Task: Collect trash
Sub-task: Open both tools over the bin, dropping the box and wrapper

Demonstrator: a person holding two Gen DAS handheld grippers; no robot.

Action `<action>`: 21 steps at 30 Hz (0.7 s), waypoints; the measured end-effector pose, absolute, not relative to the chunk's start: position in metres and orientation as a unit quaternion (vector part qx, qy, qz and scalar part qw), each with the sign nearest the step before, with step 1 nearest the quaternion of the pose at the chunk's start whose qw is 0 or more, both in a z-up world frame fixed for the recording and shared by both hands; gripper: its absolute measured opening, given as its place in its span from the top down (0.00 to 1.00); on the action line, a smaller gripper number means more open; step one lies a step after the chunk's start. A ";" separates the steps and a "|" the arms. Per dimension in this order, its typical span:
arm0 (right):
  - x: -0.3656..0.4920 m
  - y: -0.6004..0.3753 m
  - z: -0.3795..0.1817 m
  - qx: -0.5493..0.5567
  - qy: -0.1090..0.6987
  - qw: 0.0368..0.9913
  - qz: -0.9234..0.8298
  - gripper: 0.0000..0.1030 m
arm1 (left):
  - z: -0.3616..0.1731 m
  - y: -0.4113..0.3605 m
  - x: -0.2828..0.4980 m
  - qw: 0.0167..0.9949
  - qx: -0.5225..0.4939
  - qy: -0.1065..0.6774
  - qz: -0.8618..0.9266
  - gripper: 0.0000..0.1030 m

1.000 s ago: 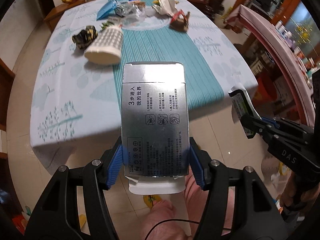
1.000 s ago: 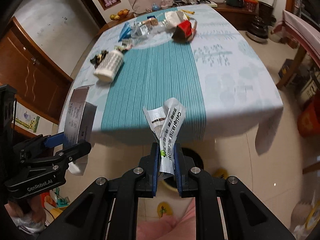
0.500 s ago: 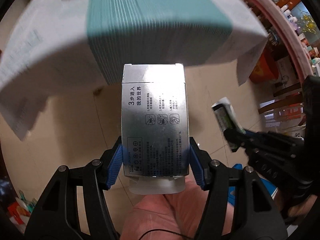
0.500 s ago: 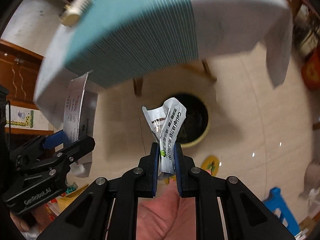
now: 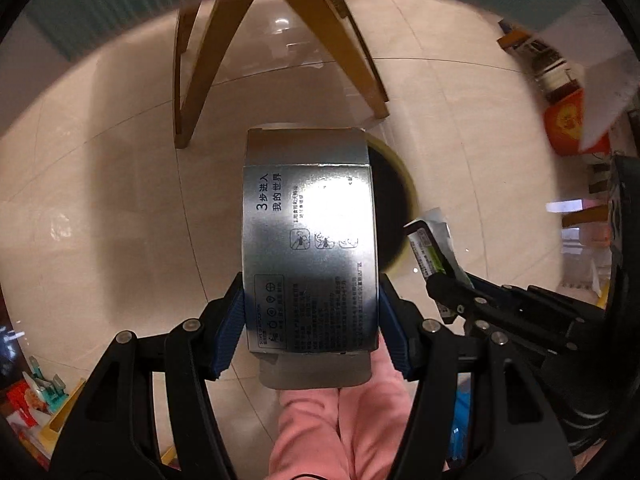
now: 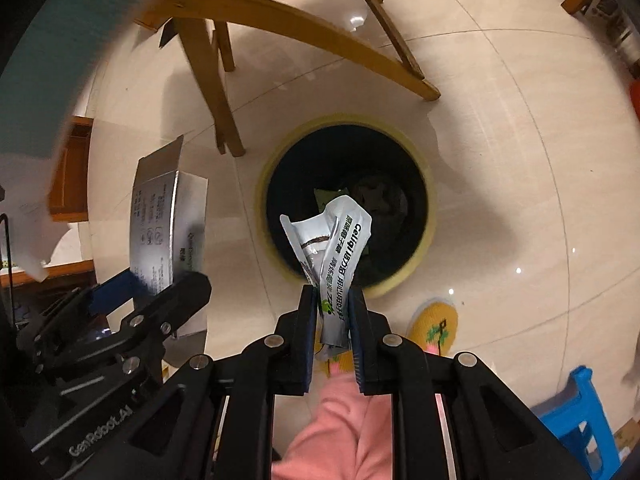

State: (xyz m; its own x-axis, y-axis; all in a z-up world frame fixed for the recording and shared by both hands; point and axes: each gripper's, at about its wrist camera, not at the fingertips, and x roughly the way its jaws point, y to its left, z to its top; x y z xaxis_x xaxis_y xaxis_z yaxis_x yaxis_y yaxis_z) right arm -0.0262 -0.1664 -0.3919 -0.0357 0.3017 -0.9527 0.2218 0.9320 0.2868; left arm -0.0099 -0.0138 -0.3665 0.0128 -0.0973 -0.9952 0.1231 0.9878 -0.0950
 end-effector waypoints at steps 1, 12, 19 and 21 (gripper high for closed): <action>-0.024 -0.165 -0.402 0.184 0.718 0.670 0.030 0.85 | -0.373 -0.015 -0.008 0.712 0.009 0.697 -0.077 0.44; 0.013 -0.176 -0.471 0.230 0.712 0.664 0.004 0.43 | -0.432 -0.012 0.019 0.711 0.002 0.700 -0.061 0.34; 0.019 -0.183 -0.479 0.228 0.705 0.671 0.001 0.35 | -0.434 0.003 0.022 0.719 -0.003 0.694 -0.041 0.25; 0.020 -0.186 -0.480 0.222 0.703 0.676 0.003 0.35 | -0.434 0.009 0.024 0.721 -0.006 0.692 -0.034 0.25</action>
